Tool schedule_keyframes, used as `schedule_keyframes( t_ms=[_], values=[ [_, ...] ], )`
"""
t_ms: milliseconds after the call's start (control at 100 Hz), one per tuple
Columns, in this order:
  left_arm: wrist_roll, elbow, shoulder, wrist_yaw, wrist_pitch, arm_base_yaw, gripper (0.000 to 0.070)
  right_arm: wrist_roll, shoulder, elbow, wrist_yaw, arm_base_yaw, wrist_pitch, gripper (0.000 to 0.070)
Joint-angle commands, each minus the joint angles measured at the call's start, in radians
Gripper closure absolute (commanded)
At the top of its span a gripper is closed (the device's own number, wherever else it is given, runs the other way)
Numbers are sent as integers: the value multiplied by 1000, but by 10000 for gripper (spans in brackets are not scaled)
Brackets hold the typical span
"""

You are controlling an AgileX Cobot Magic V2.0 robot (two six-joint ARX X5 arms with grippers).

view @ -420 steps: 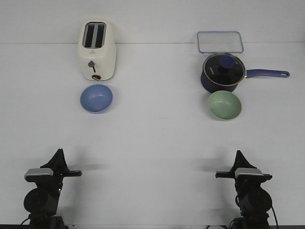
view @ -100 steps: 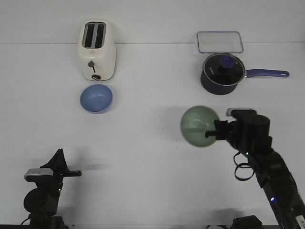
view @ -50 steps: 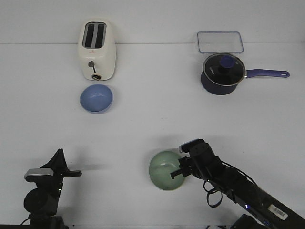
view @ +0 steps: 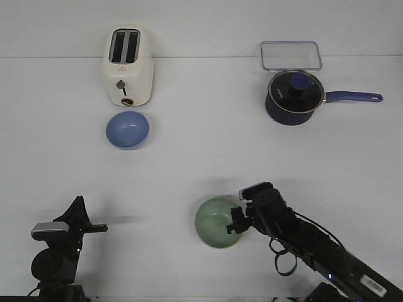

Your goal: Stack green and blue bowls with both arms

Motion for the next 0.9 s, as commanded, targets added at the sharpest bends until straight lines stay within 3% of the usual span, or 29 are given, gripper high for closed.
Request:
schedule_keyframes(
  t_ms=[0,150,250,390,540,580,680,730,890],
  values=[
    [-131,-19,-1,4,10,2,686,-21,-69,11,5,6,8,340],
    [-278,-18,-1,5,53,2,690,-23,-259,11,19,8,-22,342],
    [-336,26,10,8,92,2,689,-23,-353,11,54,8,-57,342],
    [-306,191,172,-14,90,2,688,-23,-423,11,107,8,-99,342],
    [-242,467,565,15,11,2,681,-24,-430,11,128,8,-99,342],
    [-225,555,683,53,-28,2,646,-25,-424,11,131,8,-97,342],
    [-188,766,959,128,-130,2,430,-25,-412,11,132,8,-92,342],
    [-188,865,1083,137,-182,1,363,-26,-405,11,132,8,-89,342],
    [-171,1133,1427,133,-332,1,347,-26,-397,11,130,8,-76,342]
  ],
)
